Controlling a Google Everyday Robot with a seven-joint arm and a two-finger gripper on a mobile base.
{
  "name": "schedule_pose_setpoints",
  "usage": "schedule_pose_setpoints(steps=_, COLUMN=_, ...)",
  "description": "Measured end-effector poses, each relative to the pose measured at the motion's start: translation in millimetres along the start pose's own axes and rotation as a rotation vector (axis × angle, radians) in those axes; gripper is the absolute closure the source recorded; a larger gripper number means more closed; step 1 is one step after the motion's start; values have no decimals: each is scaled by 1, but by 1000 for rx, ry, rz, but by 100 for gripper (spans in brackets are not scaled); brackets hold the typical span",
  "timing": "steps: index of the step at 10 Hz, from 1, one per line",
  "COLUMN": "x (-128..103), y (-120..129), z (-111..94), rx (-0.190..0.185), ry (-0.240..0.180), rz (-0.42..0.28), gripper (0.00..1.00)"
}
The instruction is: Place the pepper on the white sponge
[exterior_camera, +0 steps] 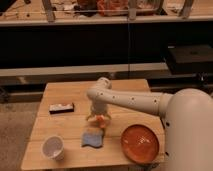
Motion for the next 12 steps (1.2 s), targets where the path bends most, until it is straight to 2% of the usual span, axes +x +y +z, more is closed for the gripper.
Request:
schedule_pose_setpoints(steps=5, x=-2, y=2, z=6, rx=-18, ry=-30, rz=19, gripper=20)
schedule_pose_setpoints(steps=6, x=-2, y=2, z=8, rx=-19, ry=-39, rz=25, gripper=23)
schedule_pose_setpoints(steps=7, x=-2, y=2, z=10, rx=-20, ry=-47, rz=28, gripper=28)
schedule_pose_setpoints(steps=8, x=-2, y=4, z=14, rx=-26, ry=-59, rz=29, gripper=40)
schedule_pose_setpoints(steps=10, x=-2, y=7, z=19, rx=-31, ry=-75, rz=32, gripper=58)
schedule_pose_setpoints(steps=11, x=-2, y=9, z=21, rx=-33, ry=-85, rz=34, gripper=63)
schedule_pose_setpoints(steps=12, x=-3, y=10, z=22, rx=-32, ry=-91, rz=32, gripper=63)
